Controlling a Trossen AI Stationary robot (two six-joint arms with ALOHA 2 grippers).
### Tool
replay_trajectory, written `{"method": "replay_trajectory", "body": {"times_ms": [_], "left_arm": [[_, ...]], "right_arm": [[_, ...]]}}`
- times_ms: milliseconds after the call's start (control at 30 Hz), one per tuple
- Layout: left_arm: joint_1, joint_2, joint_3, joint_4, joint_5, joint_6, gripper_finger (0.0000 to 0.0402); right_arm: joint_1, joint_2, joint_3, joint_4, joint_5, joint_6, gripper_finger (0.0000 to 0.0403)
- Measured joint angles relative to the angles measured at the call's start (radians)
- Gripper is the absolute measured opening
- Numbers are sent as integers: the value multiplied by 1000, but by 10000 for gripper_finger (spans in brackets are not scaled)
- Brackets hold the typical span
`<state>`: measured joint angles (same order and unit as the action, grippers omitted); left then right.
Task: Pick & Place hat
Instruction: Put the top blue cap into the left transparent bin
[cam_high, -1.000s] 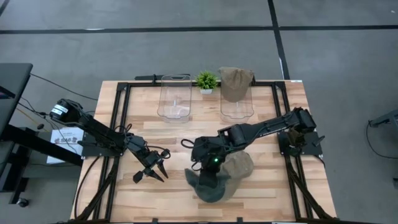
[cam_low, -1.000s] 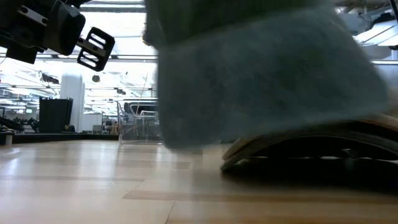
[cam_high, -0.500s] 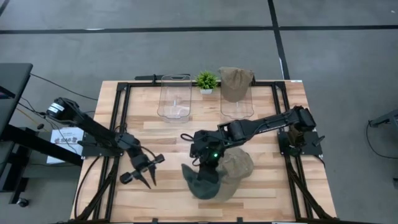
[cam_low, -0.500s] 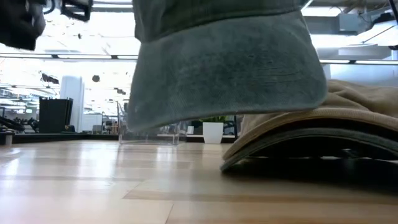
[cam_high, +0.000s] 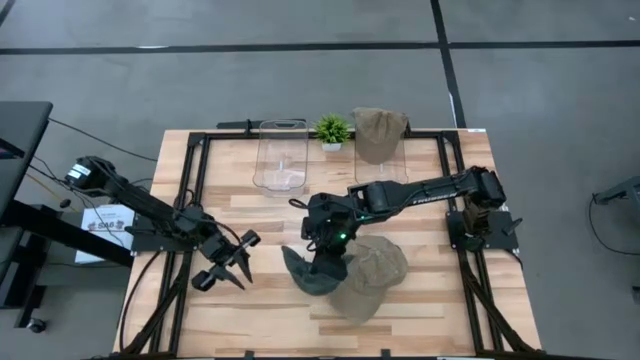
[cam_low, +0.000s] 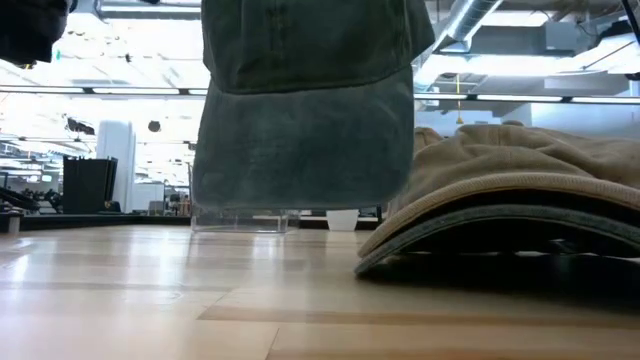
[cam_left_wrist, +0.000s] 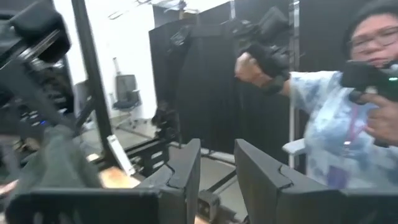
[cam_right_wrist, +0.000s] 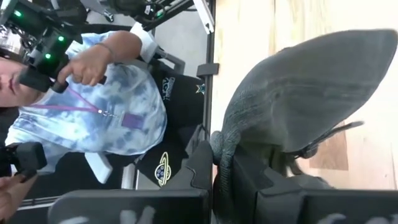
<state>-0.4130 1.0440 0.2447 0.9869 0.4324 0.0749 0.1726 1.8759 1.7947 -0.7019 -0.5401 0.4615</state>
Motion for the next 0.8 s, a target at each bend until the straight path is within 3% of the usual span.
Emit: {"method": "replay_trajectory", "body": {"times_ms": [300,533,800], "left_arm": [[8,125,104,-18,-47,57,97],[63,216,233,-210,-49,78,97],[88,144,376,-587,-277,192,112]], "right_arm": [[0,0,0,8,26,-26,15],[6,0,0,7,31,-29,15],[30,0,0,-10,44,-44,15]]}}
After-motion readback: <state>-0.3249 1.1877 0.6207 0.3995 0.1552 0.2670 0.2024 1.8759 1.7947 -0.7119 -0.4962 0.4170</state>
